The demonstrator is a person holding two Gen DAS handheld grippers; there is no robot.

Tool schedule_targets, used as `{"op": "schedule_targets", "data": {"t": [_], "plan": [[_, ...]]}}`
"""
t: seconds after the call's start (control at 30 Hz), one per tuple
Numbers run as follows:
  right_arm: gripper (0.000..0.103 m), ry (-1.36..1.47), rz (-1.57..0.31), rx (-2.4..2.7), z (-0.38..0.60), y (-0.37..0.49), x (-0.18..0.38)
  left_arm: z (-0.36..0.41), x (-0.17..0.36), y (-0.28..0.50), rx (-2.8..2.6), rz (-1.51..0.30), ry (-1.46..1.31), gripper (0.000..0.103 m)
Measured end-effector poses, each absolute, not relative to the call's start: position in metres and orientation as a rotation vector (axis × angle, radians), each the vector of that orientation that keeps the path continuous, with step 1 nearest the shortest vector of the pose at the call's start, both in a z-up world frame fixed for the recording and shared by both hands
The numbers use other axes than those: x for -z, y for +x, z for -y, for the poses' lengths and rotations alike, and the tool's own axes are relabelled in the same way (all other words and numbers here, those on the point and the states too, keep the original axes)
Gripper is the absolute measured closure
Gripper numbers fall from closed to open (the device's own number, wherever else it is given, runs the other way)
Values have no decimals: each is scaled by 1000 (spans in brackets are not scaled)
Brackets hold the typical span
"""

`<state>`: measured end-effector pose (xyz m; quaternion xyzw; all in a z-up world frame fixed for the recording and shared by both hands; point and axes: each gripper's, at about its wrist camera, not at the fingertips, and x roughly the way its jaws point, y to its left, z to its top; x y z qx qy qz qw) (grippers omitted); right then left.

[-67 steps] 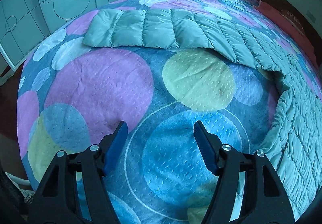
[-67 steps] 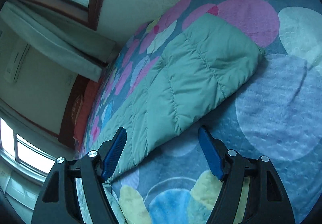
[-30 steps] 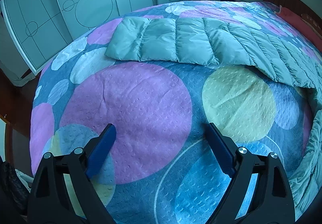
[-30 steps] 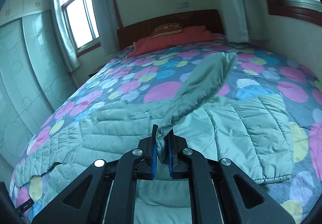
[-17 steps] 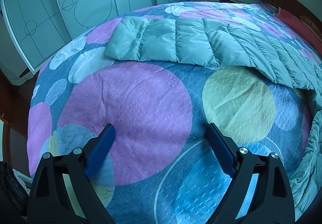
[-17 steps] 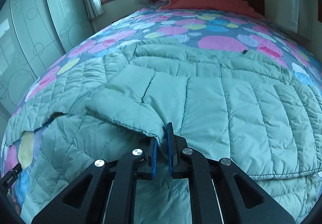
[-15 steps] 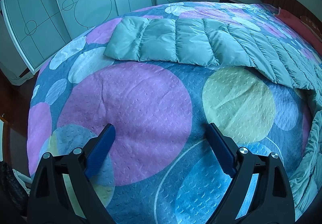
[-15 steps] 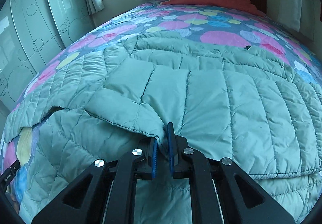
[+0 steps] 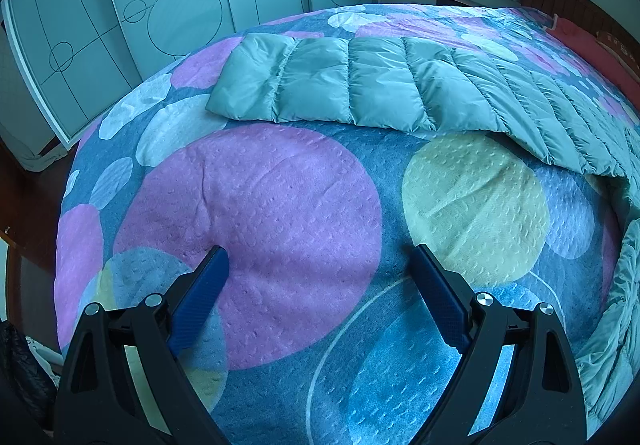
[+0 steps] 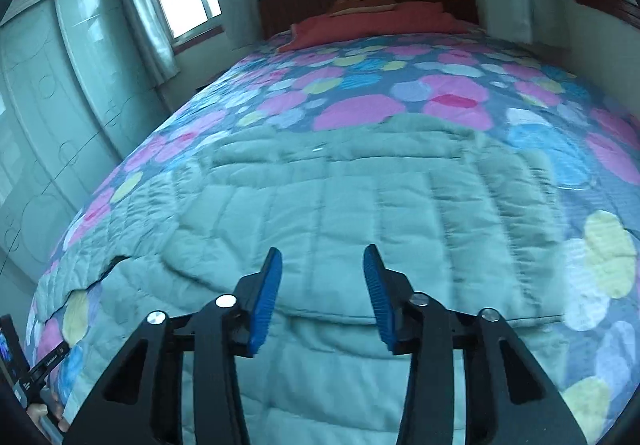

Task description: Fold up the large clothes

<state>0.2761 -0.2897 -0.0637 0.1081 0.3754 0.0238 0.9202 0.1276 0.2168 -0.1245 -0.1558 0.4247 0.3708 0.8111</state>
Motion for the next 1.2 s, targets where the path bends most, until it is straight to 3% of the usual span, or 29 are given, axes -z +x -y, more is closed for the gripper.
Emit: {"op": "schedule_targets", "data": {"t": [0.23, 0.47, 0.67, 0.8, 0.93, 1.07, 1.2], "plan": [[72, 286, -918, 77, 361, 285, 131, -216, 125, 128, -795, -909, -326, 11], [70, 302, -829, 58, 373, 301, 93, -218, 125, 128, -793, -909, -328, 11], [70, 310, -914, 133, 387, 337, 131, -217, 125, 129, -793, -909, -330, 11], [70, 328, -885, 132, 388, 340, 108, -217, 126, 128, -790, -906, -333, 11], [55, 323, -826, 184, 394, 356, 95, -218, 126, 128, -791, -907, -333, 11], [53, 284, -905, 203, 392, 380, 129, -218, 126, 129, -791, -907, -333, 10], [53, 224, -897, 230, 374, 370, 113, -218, 126, 128, -790, -906, -337, 10]]}}
